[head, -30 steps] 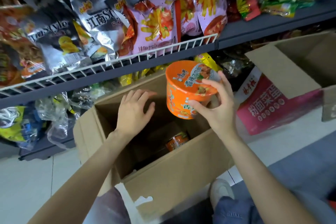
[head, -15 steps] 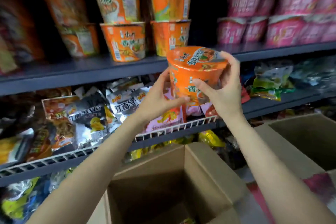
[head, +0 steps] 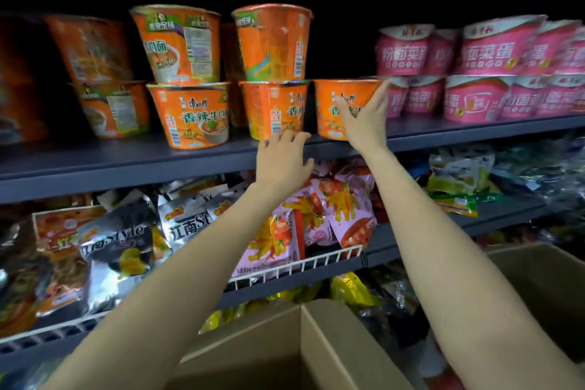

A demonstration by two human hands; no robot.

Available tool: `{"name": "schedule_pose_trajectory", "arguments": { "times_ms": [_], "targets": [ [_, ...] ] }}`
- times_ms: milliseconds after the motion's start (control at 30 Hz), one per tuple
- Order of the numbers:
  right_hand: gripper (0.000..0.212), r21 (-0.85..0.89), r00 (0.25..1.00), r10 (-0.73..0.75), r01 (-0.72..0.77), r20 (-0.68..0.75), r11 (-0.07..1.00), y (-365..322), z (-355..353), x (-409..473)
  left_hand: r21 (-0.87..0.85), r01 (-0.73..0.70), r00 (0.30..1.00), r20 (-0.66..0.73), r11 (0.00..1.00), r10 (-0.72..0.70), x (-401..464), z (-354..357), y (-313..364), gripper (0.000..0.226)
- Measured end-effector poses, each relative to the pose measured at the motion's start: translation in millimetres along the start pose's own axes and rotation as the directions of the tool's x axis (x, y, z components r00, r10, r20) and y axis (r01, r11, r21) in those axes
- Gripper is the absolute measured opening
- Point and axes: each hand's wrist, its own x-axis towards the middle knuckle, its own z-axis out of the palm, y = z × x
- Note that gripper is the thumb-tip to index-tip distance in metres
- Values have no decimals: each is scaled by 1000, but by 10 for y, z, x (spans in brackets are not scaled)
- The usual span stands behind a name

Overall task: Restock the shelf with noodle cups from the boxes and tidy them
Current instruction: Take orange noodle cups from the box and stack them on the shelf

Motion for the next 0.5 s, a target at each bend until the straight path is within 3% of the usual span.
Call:
{"name": "schedule_pose_trajectory", "arguments": {
  "times_ms": [200, 333, 500],
  "targets": [
    [83, -386, 981, -5, 80, 192, 919, 219, -25, -290, -124, -207, 977, 33, 970, 212, -233, -14, -370, 58],
    [74, -475, 967, -73, 185, 244, 861, 360, 20, -570, 1, -155, 986, -52, 988, 155, -392, 65, -440, 55],
    [66, -563, 941, 51, 155, 333, 812, 282, 38, -359, -10, -181, 983, -14, 983, 180, -400, 71, -436, 56]
  ]
}}
